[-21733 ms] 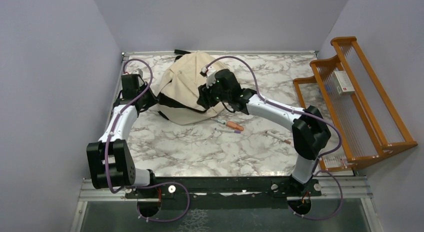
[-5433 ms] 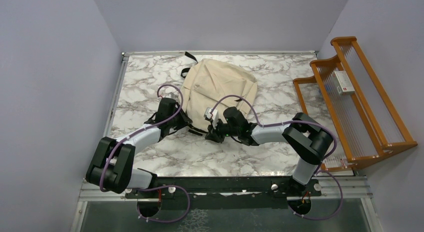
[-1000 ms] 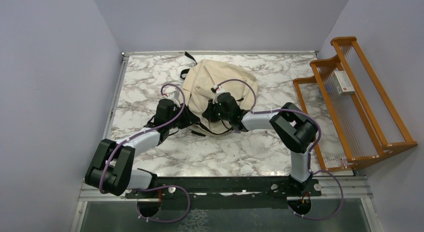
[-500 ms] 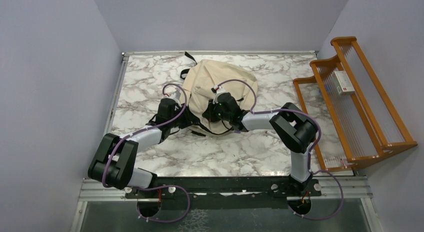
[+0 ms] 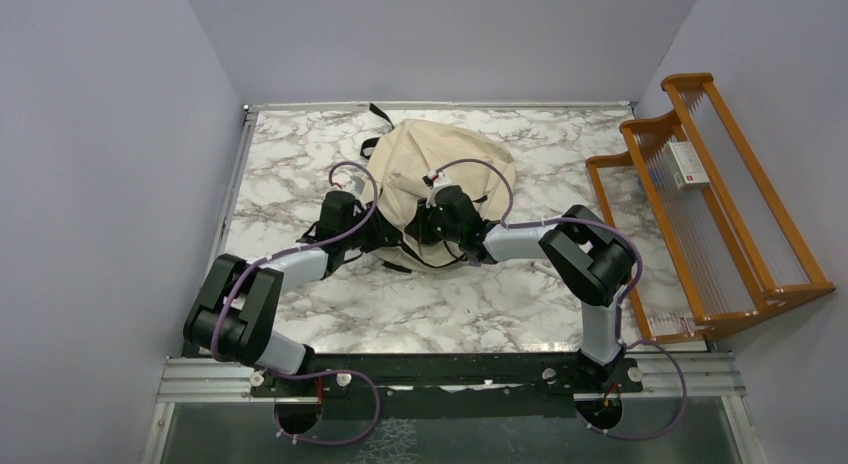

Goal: Pack the student bag
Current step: Zip the student bag at the center of the board.

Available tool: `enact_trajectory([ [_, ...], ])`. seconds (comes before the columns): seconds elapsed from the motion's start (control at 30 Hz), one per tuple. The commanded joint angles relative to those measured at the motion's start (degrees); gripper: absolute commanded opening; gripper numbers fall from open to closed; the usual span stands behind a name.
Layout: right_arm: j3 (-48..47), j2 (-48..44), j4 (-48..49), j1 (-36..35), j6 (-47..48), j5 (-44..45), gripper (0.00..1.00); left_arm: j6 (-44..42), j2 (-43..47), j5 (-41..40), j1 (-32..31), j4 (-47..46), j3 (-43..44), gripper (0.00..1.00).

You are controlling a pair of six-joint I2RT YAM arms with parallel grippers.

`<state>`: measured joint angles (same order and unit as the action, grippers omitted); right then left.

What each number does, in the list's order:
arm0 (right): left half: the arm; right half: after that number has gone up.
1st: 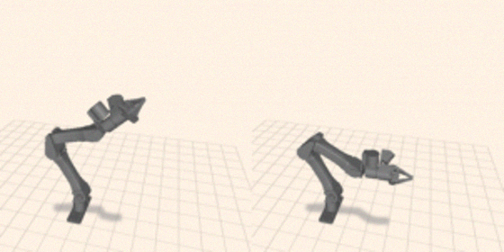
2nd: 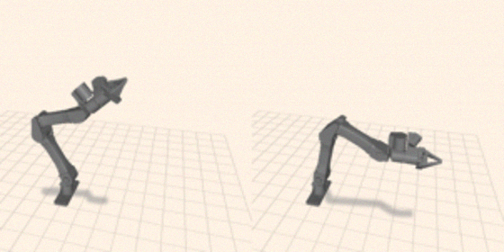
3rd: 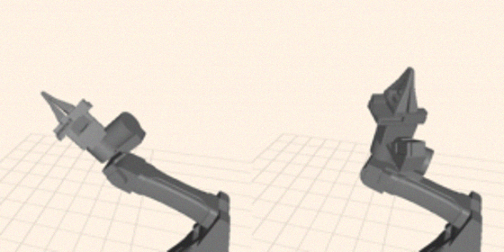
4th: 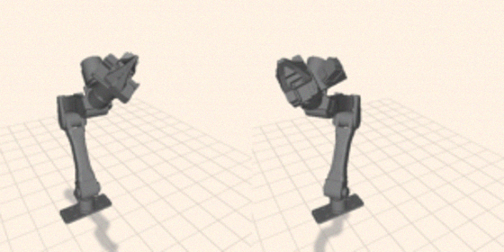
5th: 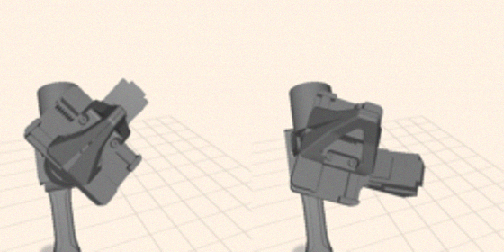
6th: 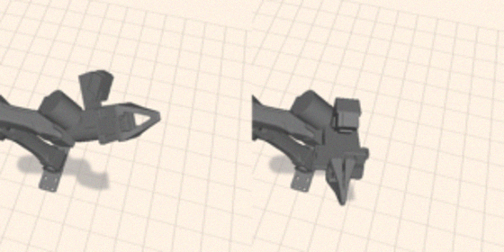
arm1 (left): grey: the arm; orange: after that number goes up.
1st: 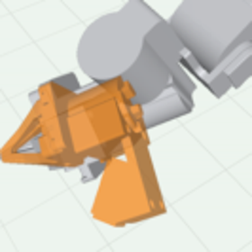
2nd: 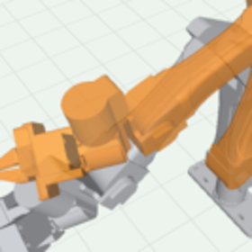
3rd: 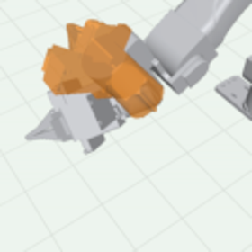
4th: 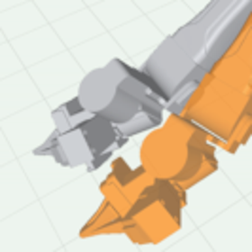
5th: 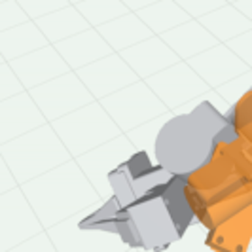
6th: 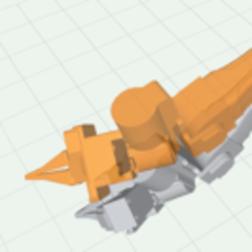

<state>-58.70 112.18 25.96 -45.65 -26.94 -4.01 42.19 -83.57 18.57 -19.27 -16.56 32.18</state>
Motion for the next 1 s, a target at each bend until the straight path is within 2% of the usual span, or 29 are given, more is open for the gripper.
enact_trajectory([
  [0.0, 1.5, 0.9, -1.9, 0.1, 0.6, -0.9, 0.02, -0.6, -0.6, -2.2, -0.3, -0.8, 1.4, 0.37],
  [0.17, 1.4, 1.0, -1.9, 0.1, 0.7, -1.1, 0.02, -0.1, -0.5, -3.3, -0.2, -0.6, 1.2, 0.34],
  [0.33, 1.3, 1.0, -2.0, 0.2, 0.8, -1.2, 0.02, 0.3, -0.9, -4.0, -0.2, -0.6, 1.3, 0.17],
  [0.57, 1.4, 0.8, -2.2, 0.1, 1.2, -0.9, 0.02, 0.0, -0.1, -5.1, 0.3, 0.5, 1.2, 0.0],
  [0.97, 1.7, 0.6, -2.2, 0.1, 1.6, -1.4, 0.02, -4.7, 5.5, -6.2, 0.7, 0.0, 0.5, 0.0],
])
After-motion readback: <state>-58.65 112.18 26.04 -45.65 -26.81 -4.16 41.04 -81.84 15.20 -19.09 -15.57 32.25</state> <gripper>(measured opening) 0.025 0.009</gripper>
